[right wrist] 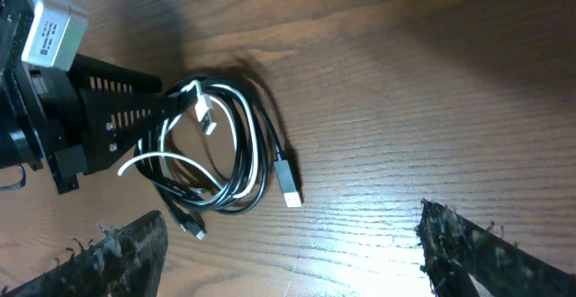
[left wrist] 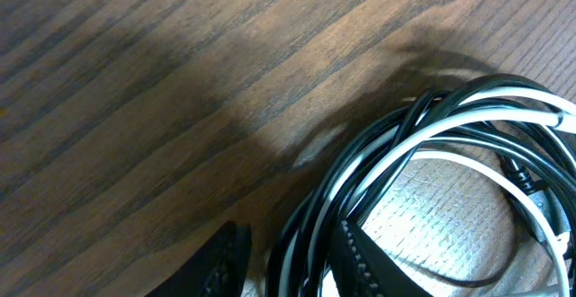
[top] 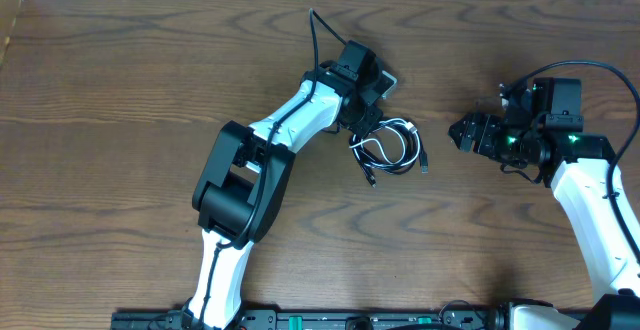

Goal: Untangle cables

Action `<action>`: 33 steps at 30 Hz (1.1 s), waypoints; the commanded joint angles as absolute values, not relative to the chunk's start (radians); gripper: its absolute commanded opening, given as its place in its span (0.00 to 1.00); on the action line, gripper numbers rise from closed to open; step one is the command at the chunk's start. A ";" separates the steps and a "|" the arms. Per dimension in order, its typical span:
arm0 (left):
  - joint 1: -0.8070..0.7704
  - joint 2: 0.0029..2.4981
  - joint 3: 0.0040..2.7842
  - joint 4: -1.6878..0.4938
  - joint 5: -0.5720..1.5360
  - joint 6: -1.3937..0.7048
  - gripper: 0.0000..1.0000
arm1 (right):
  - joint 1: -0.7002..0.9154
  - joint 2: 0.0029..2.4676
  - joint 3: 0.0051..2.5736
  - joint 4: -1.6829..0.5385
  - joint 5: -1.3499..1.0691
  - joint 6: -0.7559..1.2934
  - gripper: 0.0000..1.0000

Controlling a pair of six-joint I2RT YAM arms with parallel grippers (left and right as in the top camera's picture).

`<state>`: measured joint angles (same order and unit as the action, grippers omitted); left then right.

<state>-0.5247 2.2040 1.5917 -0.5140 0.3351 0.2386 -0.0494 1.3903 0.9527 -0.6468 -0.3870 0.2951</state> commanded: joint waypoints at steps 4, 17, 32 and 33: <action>-0.522 2.281 1.588 -0.527 0.319 0.258 0.14 | -0.051 1.386 0.953 -0.651 -0.383 0.275 0.86; -0.521 2.020 1.604 -0.593 0.235 0.055 0.07 | -0.051 1.386 0.953 -0.619 -0.437 0.259 0.86; -0.520 1.729 1.604 -0.650 0.382 -0.168 0.07 | 0.085 1.386 0.953 -0.360 -0.683 0.469 0.69; -0.520 1.729 1.604 -0.650 0.382 -0.180 0.07 | 0.094 1.386 0.953 -0.354 -0.668 0.502 0.68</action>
